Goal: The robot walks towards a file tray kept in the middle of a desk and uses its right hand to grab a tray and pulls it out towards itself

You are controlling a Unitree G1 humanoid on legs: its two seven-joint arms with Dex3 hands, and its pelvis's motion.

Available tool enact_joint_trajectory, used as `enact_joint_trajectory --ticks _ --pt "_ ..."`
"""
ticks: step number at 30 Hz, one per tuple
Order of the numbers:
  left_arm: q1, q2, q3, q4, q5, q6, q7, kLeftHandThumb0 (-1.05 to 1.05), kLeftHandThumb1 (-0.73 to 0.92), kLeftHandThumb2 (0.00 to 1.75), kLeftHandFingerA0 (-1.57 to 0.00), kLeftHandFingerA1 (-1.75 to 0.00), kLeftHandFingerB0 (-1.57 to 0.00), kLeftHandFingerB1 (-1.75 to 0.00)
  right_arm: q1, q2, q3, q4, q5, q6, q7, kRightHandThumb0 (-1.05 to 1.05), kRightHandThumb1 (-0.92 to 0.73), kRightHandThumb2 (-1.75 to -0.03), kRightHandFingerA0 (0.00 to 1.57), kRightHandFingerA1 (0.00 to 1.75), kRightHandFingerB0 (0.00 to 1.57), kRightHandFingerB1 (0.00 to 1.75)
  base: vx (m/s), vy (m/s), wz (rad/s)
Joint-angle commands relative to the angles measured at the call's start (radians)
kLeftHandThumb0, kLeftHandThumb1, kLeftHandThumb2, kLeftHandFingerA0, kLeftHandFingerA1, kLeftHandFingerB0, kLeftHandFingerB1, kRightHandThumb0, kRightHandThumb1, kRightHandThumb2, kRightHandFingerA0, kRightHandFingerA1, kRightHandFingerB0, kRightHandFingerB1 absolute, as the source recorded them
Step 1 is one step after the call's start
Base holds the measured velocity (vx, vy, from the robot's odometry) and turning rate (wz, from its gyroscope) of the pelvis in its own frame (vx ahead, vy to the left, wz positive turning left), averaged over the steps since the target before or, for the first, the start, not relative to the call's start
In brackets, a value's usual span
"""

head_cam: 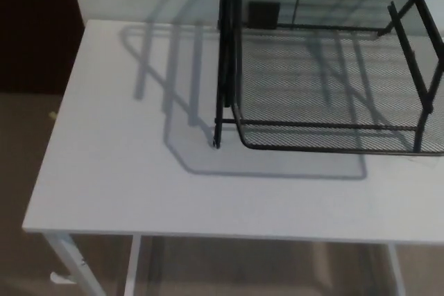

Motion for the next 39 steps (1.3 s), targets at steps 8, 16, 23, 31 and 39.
enact_joint_trajectory --ticks 8,16,23,31,39 --pt "0.034 -0.009 -0.046 -0.065 0.036 -0.017 0.008 -0.44 0.67 0.61 -0.41 -0.40 -0.34 -0.37 0.024 -0.036 -0.017 -0.069 0.013 0.033 0.032 -0.47 -0.77 -0.63 0.34 0.40 0.24 0.34 -0.07 -0.268 -0.03" --pt "0.065 -0.072 -0.063 -0.132 0.022 -0.001 0.019 -0.43 0.66 0.60 -0.43 -0.41 -0.34 -0.38 0.015 -0.028 -0.017 -0.081 0.016 0.051 0.033 -0.48 -0.77 -0.63 0.35 0.40 0.24 0.34 -0.01 0.013 -0.03" --pt "0.072 -0.148 -0.088 -0.171 0.038 -0.008 0.062 -0.44 0.66 0.59 -0.45 -0.42 -0.36 -0.38 0.011 -0.016 -0.014 -0.080 0.010 0.034 0.023 -0.47 -0.77 -0.63 0.33 0.41 0.23 0.35 -0.01 0.222 0.06" --pt "0.072 -0.165 -0.124 -0.156 0.077 -0.004 0.096 -0.44 0.65 0.59 -0.45 -0.41 -0.36 -0.38 0.026 -0.010 -0.013 -0.118 -0.019 0.014 -0.016 -0.48 -0.77 -0.62 0.33 0.39 0.24 0.34 0.02 -0.035 0.06" --pt "0.097 -0.136 -0.112 -0.177 0.082 0.004 0.089 -0.44 0.66 0.60 -0.44 -0.41 -0.36 -0.38 0.168 -0.023 -0.014 -0.289 -0.012 -0.044 -0.014 -0.50 -0.76 -0.62 0.25 0.37 0.21 0.34 -0.01 -0.084 0.01"
